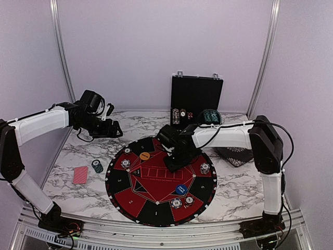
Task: Distribute texas hold em gaming equipment
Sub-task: Pick up the pile of poker chips from the poker table mat, then place the poker chips pile in the dealer area.
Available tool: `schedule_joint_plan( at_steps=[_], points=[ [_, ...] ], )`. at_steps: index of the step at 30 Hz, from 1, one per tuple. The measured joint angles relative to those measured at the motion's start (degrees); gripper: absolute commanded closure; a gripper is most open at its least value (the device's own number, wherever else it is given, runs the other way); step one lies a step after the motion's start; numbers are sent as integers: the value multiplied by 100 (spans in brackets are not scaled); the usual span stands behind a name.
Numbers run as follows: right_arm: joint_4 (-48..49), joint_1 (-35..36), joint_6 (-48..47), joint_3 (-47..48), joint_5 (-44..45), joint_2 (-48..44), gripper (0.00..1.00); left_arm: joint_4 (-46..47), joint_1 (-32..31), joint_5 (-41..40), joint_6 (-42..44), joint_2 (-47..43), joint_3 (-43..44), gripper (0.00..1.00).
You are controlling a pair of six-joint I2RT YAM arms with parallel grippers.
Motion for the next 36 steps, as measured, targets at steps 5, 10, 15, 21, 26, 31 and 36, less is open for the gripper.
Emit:
schedule_joint_plan(
  at_steps=[5,10,15,21,26,31,36],
  points=[
    [-4,-81,7,-157,20,-195,90,0,0,0,0,4,0,20],
    [-7,-201,7,-380,44,-385,91,0,0,2,0,50,0,20],
    [-4,-389,0,-603,87,-616,91,0,0,9,0,87,0,20],
    [-2,-754,-37,-796,138,-898,91,0,0,28,0,87,0,20],
    [35,-1067,-127,-870,153,-962,91,0,0,50,0,90,0,20],
    [87,-1392,-249,-968,164,-962,91,0,0,57,0,90,0,20],
    [208,-1652,-350,-1049,122,-962,91,0,0,57,0,109,0,20]
  ],
)
